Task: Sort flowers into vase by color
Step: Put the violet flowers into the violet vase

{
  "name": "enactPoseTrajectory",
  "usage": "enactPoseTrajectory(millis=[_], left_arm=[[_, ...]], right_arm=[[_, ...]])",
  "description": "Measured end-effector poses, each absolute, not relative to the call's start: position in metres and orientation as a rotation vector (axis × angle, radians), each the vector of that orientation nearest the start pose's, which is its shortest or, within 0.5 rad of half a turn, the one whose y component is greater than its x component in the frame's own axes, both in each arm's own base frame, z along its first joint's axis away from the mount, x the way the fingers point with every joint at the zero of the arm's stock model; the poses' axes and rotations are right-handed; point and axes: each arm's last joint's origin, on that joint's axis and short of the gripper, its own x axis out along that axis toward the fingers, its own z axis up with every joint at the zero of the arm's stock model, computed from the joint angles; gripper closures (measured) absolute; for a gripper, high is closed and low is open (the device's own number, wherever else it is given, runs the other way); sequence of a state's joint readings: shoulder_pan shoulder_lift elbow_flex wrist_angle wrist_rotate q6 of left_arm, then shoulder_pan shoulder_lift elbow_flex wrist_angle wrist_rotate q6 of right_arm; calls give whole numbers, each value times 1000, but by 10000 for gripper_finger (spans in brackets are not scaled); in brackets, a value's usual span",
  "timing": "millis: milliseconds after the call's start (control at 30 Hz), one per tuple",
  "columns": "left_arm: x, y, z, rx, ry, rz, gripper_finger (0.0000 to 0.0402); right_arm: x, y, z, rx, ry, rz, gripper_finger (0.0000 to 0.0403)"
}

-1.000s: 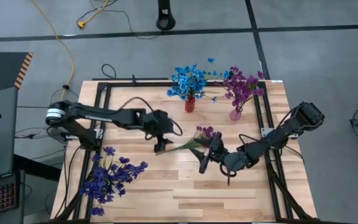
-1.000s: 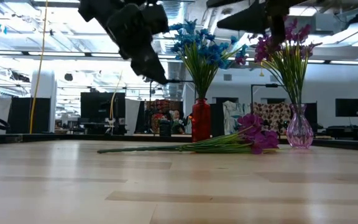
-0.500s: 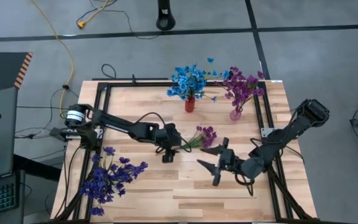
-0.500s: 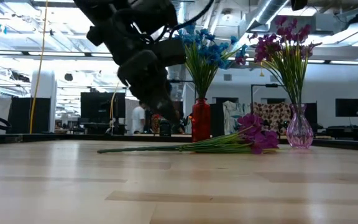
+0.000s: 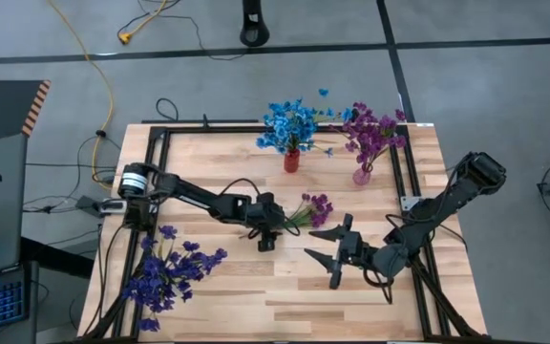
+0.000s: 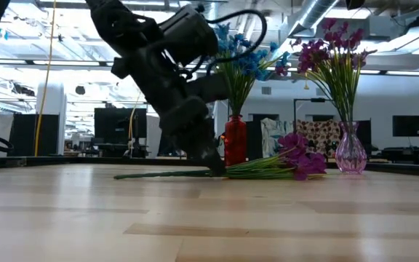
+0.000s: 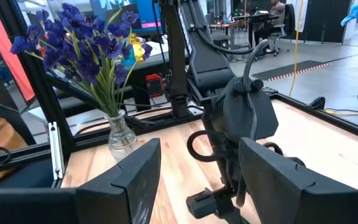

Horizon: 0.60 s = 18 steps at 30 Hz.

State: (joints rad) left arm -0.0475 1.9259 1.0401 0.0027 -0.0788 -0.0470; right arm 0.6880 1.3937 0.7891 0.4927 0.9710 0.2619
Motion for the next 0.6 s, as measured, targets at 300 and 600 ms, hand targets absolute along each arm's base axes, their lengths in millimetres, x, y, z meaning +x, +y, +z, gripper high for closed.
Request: enactPoseTrajectory(millis=[300, 600], left_arm=[[374, -15, 122, -1, 890, 80, 204], [373, -15, 121, -22, 900, 91, 312]], right_arm=[[241, 167, 263, 168, 48, -292, 159], [241, 167, 264, 174, 42, -291, 159]])
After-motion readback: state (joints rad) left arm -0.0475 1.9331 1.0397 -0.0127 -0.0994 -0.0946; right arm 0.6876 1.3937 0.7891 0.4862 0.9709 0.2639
